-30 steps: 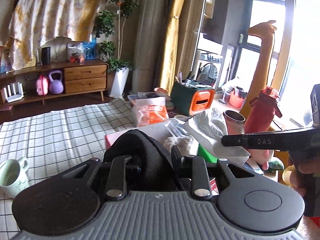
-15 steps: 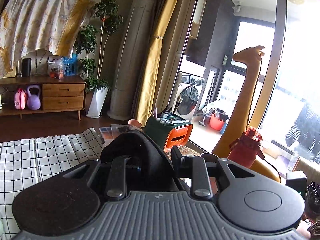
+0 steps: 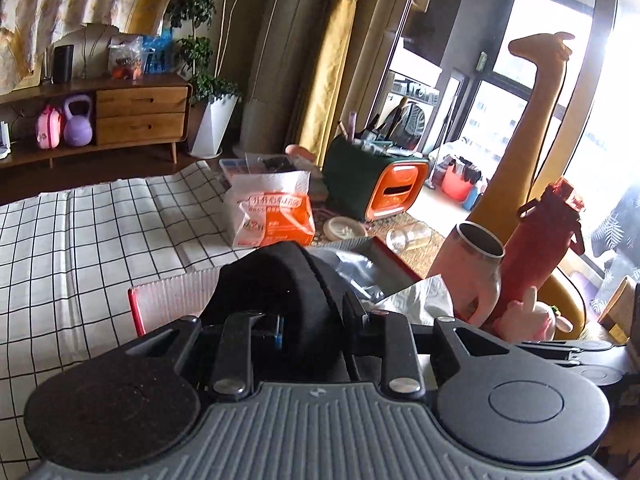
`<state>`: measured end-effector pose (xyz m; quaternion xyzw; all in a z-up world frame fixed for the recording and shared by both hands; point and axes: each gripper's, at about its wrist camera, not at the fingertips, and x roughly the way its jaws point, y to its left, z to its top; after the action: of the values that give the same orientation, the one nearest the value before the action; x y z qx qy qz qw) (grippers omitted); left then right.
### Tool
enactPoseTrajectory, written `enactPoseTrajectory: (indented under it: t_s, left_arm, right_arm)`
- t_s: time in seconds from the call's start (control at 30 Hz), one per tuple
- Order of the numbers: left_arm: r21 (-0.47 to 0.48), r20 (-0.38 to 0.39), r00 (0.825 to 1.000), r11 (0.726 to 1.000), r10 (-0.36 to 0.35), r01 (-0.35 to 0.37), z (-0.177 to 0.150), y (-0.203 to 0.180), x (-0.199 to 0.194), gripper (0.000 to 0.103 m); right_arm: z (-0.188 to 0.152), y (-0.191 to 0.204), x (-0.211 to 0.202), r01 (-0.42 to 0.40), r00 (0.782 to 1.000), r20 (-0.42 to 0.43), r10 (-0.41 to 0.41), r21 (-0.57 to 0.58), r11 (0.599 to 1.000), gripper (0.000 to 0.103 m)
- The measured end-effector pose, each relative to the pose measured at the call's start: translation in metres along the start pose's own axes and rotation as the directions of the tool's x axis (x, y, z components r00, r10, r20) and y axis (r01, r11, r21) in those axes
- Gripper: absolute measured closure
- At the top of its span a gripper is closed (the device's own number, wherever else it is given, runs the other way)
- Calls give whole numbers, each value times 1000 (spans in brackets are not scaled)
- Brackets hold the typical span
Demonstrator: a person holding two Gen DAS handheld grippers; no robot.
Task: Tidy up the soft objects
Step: 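Carry the black cloth and white tissue over the red box with both tools, then open both tools to drop the black cloth and tissue into the red box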
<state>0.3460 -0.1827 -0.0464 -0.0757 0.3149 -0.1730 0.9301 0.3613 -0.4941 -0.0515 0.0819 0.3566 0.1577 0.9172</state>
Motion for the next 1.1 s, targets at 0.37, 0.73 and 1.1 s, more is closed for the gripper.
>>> enactPoseTrajectory:
  t_s: [0.37,0.73,1.1]
  left_arm:
    - [48,-104,993,998,54,-49,-19,9,27,76]
    - [60,-114,991,996,74,-67,-22,11,23,37]
    - [95,-60,995,993,83,-77,-22,2,-14,27]
  right_arm:
    - [0,-1,18,24,1000,-2,-24,13,1000,88]
    - [-3,0,9,40,999,14,-40,27,999,67]
    - [-3,14,-13,32,998,47,-32,-7,999,44]
